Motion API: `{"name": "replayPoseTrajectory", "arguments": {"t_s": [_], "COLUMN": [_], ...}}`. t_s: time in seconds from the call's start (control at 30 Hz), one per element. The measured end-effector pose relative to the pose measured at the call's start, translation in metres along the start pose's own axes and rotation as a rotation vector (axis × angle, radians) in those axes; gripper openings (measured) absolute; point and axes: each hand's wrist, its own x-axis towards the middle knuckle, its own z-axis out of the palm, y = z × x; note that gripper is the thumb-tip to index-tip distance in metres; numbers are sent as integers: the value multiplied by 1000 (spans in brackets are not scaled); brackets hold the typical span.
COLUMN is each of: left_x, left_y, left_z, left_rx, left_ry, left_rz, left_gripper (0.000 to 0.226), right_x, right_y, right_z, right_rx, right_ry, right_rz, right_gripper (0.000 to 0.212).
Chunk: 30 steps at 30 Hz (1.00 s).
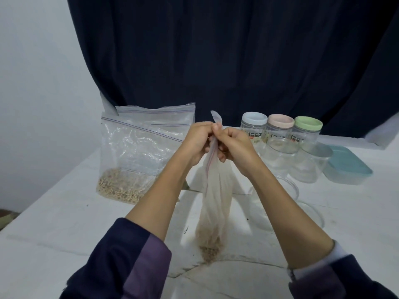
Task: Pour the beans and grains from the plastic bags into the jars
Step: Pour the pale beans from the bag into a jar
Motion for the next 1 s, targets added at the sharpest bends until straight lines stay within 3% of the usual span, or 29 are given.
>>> {"name": "replayPoseTrajectory", "arguments": {"t_s": [0.2, 0.43, 0.57, 0.83, 1.0], "left_x": [-5, -6, -8, -11, -9], "left_y": [-25, -28, -32, -30, -27], "left_z": [-5, -7, -10, -17, -18], "left_rx": [-19, -99, -48, 75, 113], "left_ry": [-73, -29, -78, -103, -179], "left_rz": [-107, -168, -120, -128, -124], "left_gripper": [35, 41, 45, 23, 9], "right_x": [-6, -5, -7, -9, -5], "right_y": [25, 17, 17, 17, 12], "right_z": [-8, -10, -9, -11, -17], "right_rx": [88, 37, 52, 25, -193], "right_ry": [-53, -50, -65, 26, -93], "right_rz": [124, 166, 162, 184, 174], "right_gripper": [36, 18, 25, 22, 40]}}
